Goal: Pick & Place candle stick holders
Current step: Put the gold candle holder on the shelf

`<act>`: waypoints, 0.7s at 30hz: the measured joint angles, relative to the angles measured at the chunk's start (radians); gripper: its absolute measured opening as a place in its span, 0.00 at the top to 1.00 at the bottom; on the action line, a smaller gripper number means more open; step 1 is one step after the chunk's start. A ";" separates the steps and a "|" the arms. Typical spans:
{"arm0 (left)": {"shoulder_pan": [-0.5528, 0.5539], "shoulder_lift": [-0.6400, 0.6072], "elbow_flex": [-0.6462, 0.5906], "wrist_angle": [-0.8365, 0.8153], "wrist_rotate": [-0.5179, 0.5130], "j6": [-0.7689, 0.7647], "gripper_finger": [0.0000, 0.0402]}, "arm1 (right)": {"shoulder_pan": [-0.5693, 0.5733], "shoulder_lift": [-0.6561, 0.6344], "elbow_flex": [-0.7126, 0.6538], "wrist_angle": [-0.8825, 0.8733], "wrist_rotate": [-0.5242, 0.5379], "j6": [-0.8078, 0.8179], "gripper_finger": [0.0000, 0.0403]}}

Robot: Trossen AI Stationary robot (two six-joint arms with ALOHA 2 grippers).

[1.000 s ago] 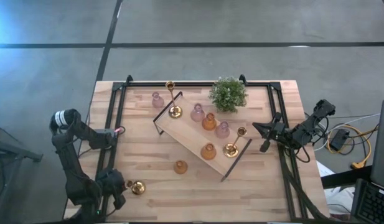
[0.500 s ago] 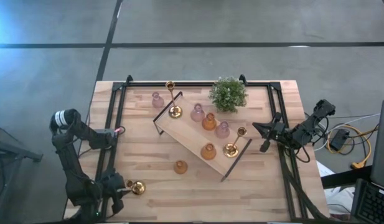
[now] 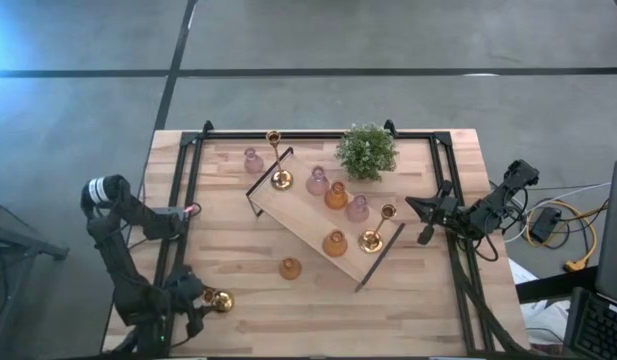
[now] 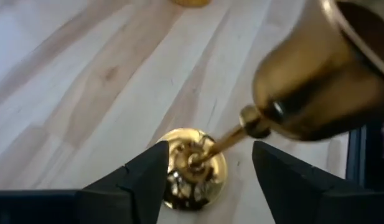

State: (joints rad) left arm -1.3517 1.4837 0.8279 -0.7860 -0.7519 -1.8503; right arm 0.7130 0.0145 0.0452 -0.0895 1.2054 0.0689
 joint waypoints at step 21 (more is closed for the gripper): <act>0.029 0.000 -0.063 0.040 -0.105 0.070 0.92 | 0.000 0.000 0.000 0.000 0.000 0.001 0.98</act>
State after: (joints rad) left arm -1.3228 1.4841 0.7645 -0.7461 -0.8569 -1.7802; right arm 0.7130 0.0147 0.0452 -0.0896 1.2057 0.0699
